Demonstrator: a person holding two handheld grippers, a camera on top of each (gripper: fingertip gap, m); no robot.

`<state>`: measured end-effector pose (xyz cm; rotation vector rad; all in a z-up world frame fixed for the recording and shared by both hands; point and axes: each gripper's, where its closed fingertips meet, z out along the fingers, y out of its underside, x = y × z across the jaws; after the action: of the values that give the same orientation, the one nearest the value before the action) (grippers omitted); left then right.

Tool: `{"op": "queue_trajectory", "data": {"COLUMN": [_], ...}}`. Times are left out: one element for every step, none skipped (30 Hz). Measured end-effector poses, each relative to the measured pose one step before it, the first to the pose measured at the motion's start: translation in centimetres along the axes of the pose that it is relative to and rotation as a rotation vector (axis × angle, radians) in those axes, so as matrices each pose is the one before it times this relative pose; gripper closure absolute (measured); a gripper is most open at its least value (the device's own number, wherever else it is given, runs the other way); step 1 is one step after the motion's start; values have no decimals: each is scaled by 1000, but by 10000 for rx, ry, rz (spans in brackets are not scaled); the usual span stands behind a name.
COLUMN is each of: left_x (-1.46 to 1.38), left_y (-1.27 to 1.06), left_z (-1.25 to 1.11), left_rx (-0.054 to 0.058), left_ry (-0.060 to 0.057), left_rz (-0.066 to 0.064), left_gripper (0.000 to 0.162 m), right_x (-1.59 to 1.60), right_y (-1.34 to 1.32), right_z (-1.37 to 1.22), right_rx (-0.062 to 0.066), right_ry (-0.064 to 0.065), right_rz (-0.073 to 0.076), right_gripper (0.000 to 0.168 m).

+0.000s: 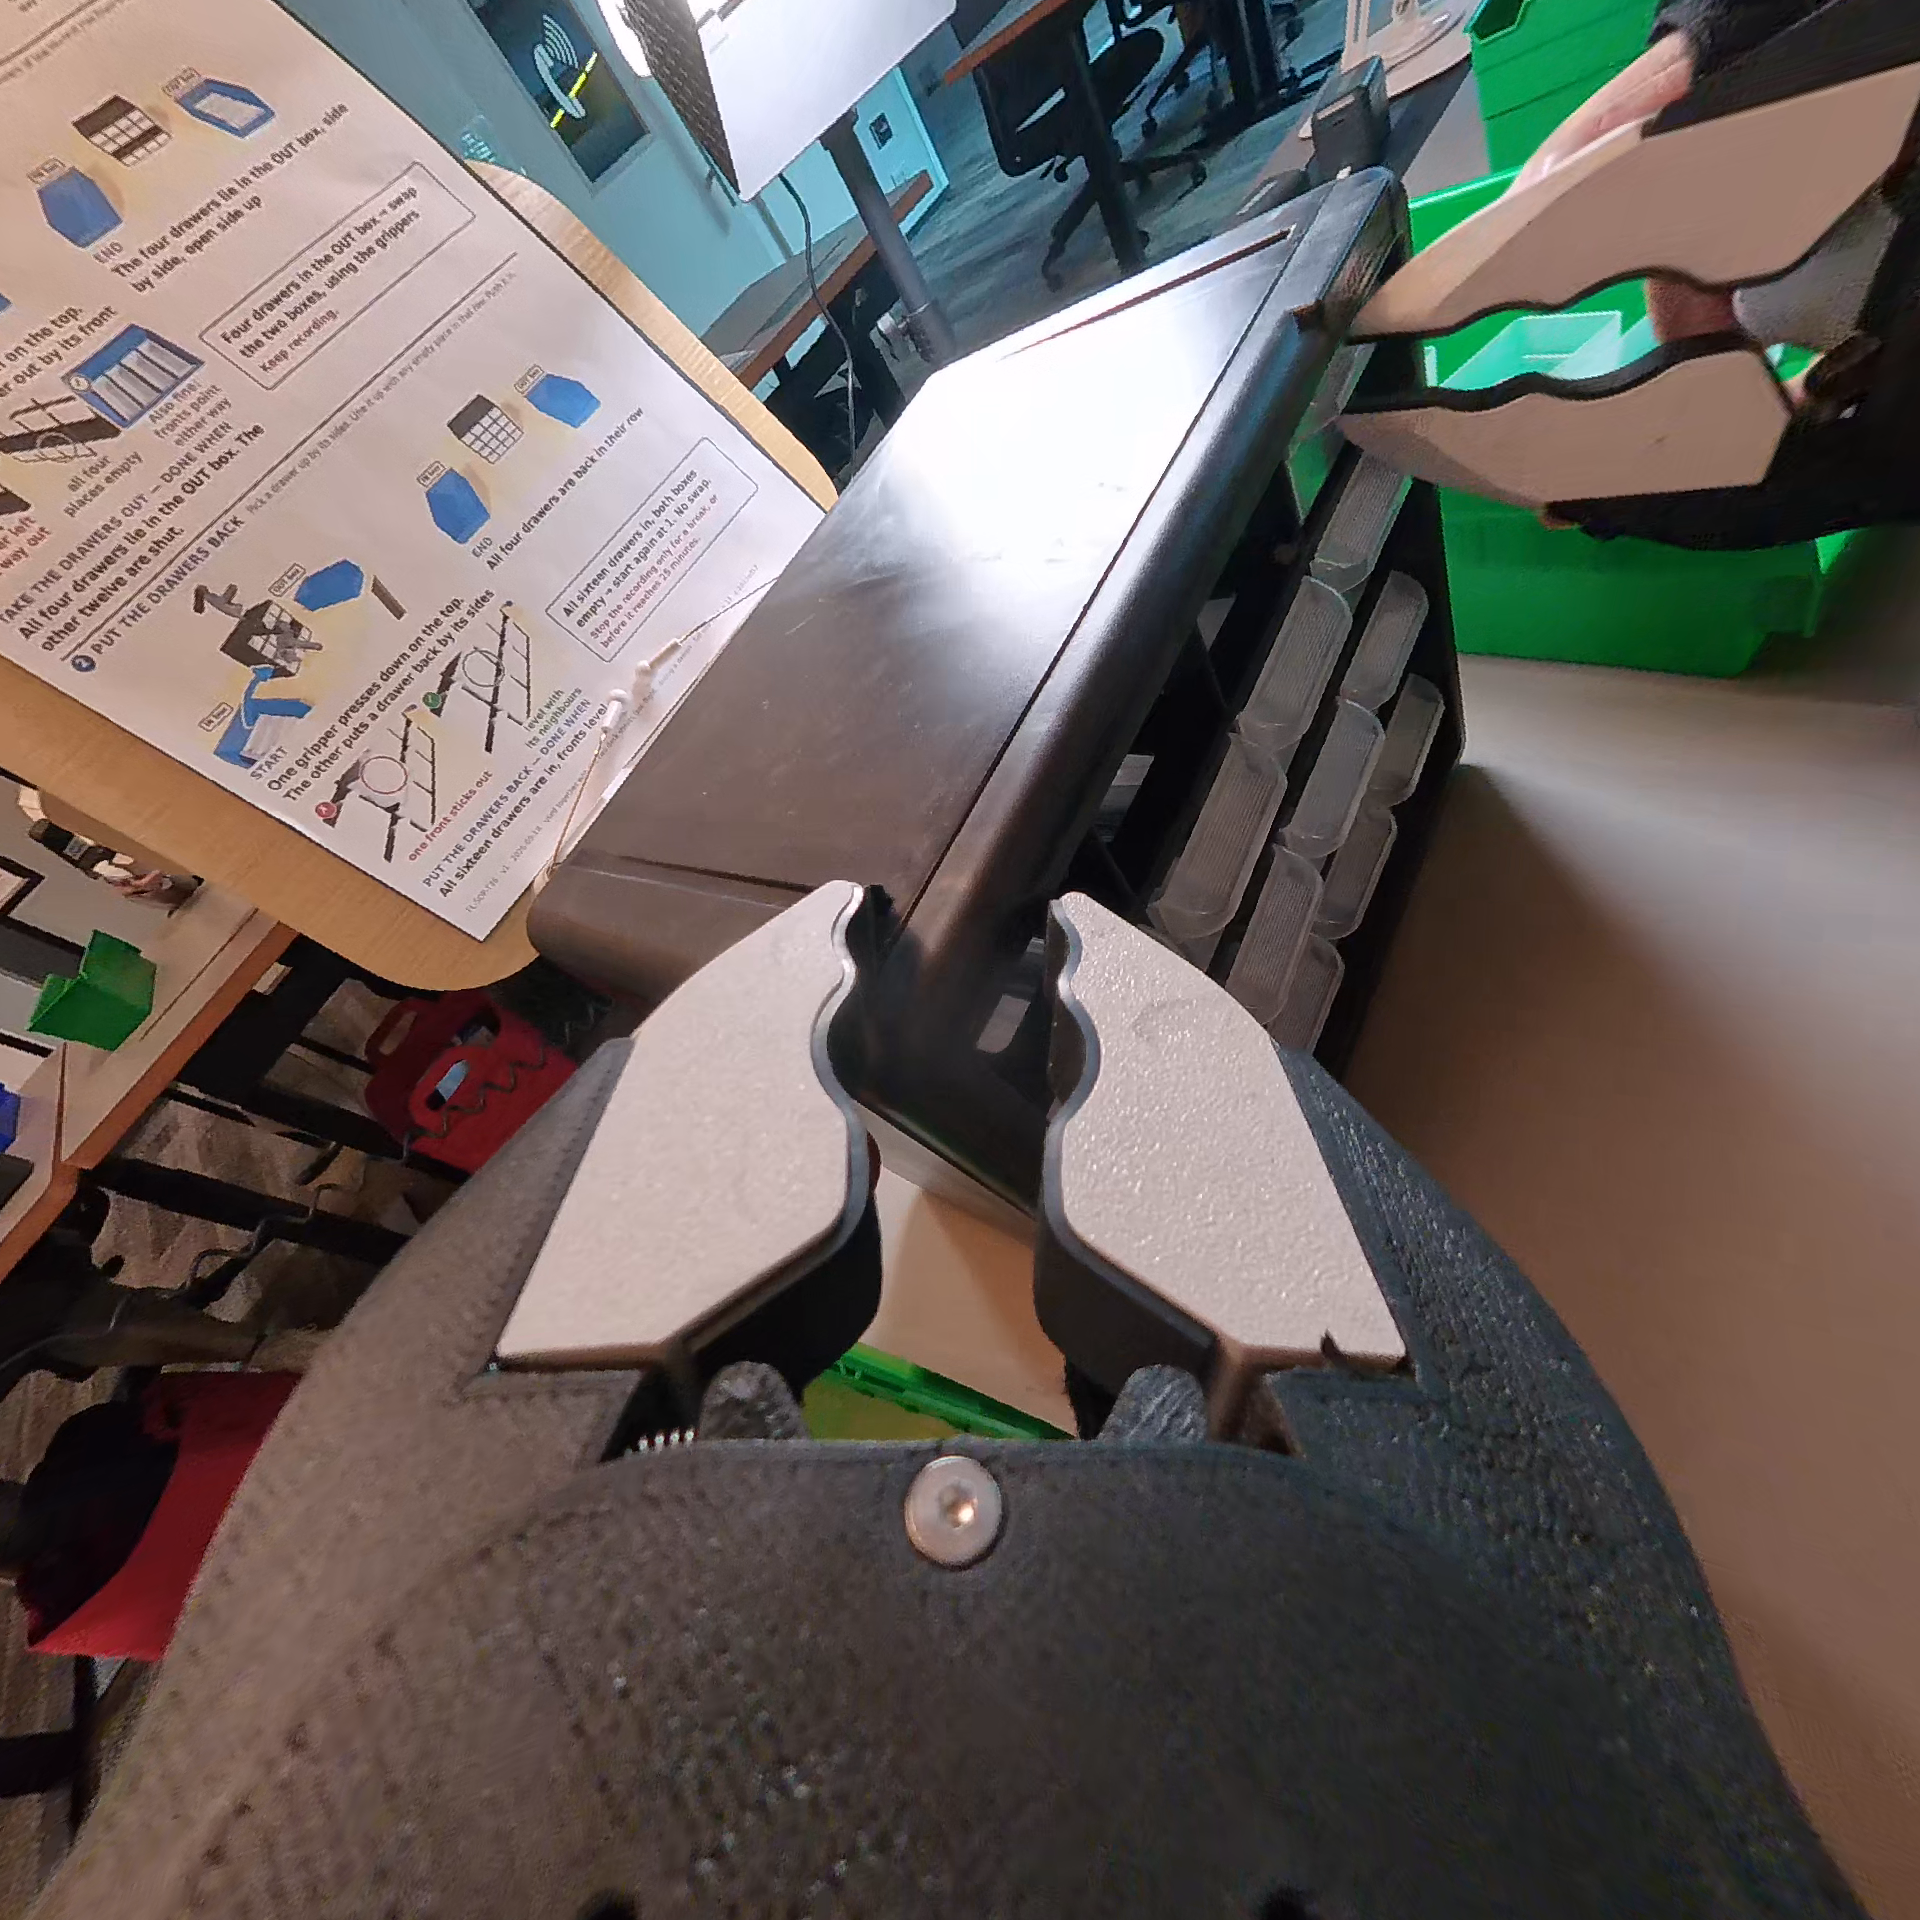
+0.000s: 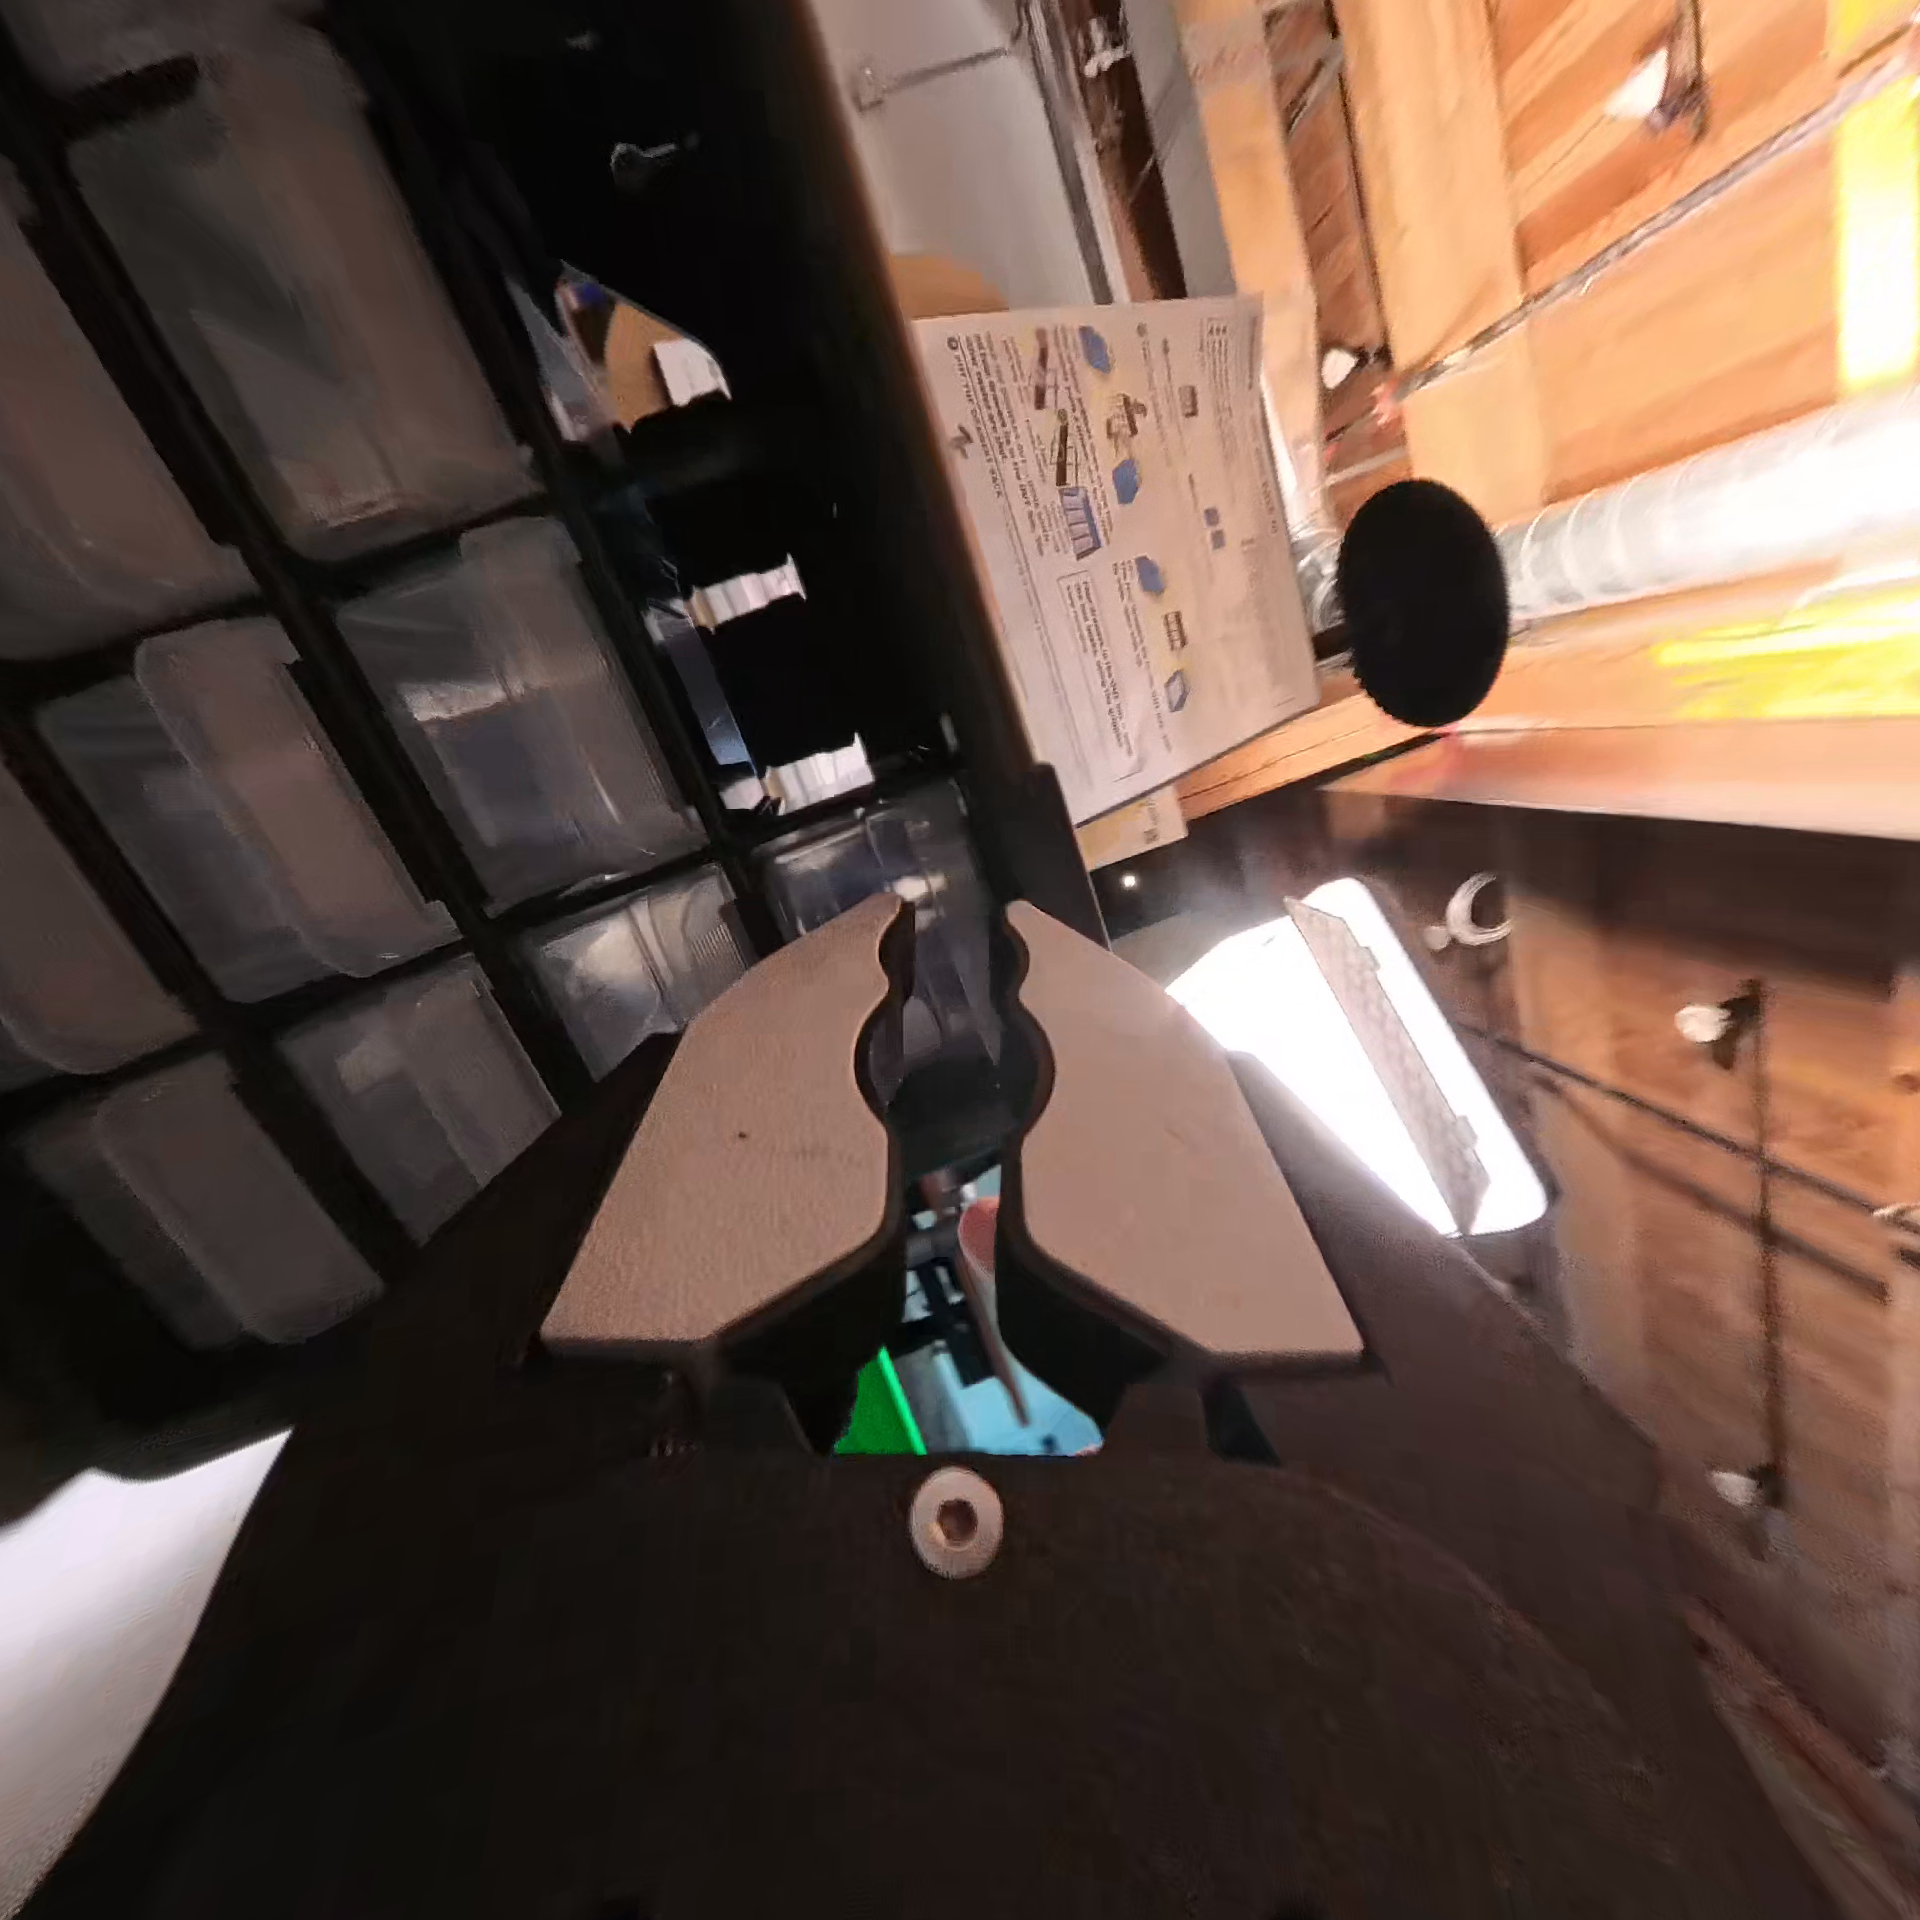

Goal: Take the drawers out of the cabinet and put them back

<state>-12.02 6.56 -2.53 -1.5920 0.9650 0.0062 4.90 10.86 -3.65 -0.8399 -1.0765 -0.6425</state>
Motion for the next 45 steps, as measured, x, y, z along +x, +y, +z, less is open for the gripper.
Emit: {"op": "queue_trajectory", "data": {"left_x": [-3,-3,13,7,-4,-4,-7,-8,-17,3,-1,-2,-5,-8,1,7,0,13,2,6,-11,-4,9,0,3,5,-1,-1,-2,0,-1,6,-4,4,4,-10,6,-1,-10,1,-1,-1,3,3,-1], "left_y": [0,-15,-19,-13,-5,-2,12,5,11,2,4,1,7,-2,3,-4,3,9,-5,-5,5,-7,-3,3,-1,6,-9,-2,4,-7,0,3,-2,3,2,4,8,-11,5,-5,5,-5,0,1,3], "left_z": [3,8,36,25,24,6,8,6,8,2,-4,6,3,0,3,1,-10,-10,2,-8,6,0,2,-3,-6,-10,3,-1,-6,3,-1,2,-8,7,-4,-1,-2,-3,11,-2,-3,4,-7,3,-9], "left_rx": [-9,11,24,12,-4,-12,-21,-26,-21,-11,1,4,0,0,7,8,-3,-15,-19,-15,-4,13,25,25,19,15,11,6,5,4,-2,-11,-23,-24,-15,-8,-10,-16,-17,-12,-4,-1,-5,-9,-7], "left_ry": [-5,-2,5,3,-2,-14,-24,-26,-19,-9,-1,3,4,5,4,-1,-7,-15,-20,-16,-1,15,24,24,17,8,3,7,13,17,15,4,-6,-10,-10,-10,-10,-13,-10,-2,-2,-6,-6,-5,-6], "left_rz": [12,2,6,4,4,8,10,10,9,-2,-10,-8,-1,-4,-20,-21,-6,4,14,16,5,-10,-22,-20,-9,-5,-1,5,7,6,4,17,31,22,11,6,7,16,16,7,-2,-1,2,5,8], "left_gripper": [130,130,130,130,130,130,130,130,130,130,130,130,130,130,130,130,130,130,130,130,130,130,130,130,130,130,130,130,130,130,130,130,130,130,130,130,130,130,130,130,130,130,130,130,130], "right_x": [-91,143,0,57,80,23,37,65,156,174,212,221,244,208,209,136,70,79,110,86,-98,-57,-119,-84,-44,-29,148,223,57,157,240,216,255,331,355,575,885,1100,1062,1088,1370,1090,834,897,1107], "right_y": [66,-23,14,91,117,3,-70,-197,-276,-212,-242,-273,-295,-250,-308,-358,-251,-50,25,-4,108,365,464,396,270,29,-329,-482,-244,-205,-400,-354,-313,-301,-180,-114,-135,-37,49,161,280,532,756,870,1178], "right_z": [272,132,74,28,-16,-106,-235,-365,-533,-679,-830,-923,-930,-817,-758,-670,-518,-338,-219,-107,108,345,493,505,456,249,-30,-192,-234,-376,-618,-736,-807,-880,-911,-938,-979,-871,-685,-543,-398,-145,14,49,105], "right_rx": [-28,28,22,-6,-19,45,32,72,99,29,66,80,69,15,56,122,81,-29,-47,20,-32,-167,-187,-124,-57,52,233,285,69,48,194,120,87,96,19,-22,2,-56,-93,-134,-181,-327,-453,-468,-634], "right_ry": [220,337,163,134,93,29,20,3,24,-15,-16,-13,14,-18,-57,-91,-122,-136,-136,-172,-254,-158,-172,-143,-98,-73,75,137,3,45,93,104,157,203,174,253,327,300,126,70,199,-83,-314,-286,-116], "right_rz": [-280,-194,-105,-6,-48,-75,-80,-78,-54,-12,56,66,42,29,61,84,38,21,60,27,-105,-168,-144,-85,-75,-95,-145,-215,-177,-38,-18,-36,-23,37,87,106,132,211,251,413,277,320,434,245,-36], "right_gripper": [157,161,161,161,162,162,162,162,162,163,162,162,162,162,162,161,160,154,146,140,136,131,128,127,128,137,155,160,161,161,161,161,161,162,162,162,164,166,166,166,166,166,167,167,167]}}
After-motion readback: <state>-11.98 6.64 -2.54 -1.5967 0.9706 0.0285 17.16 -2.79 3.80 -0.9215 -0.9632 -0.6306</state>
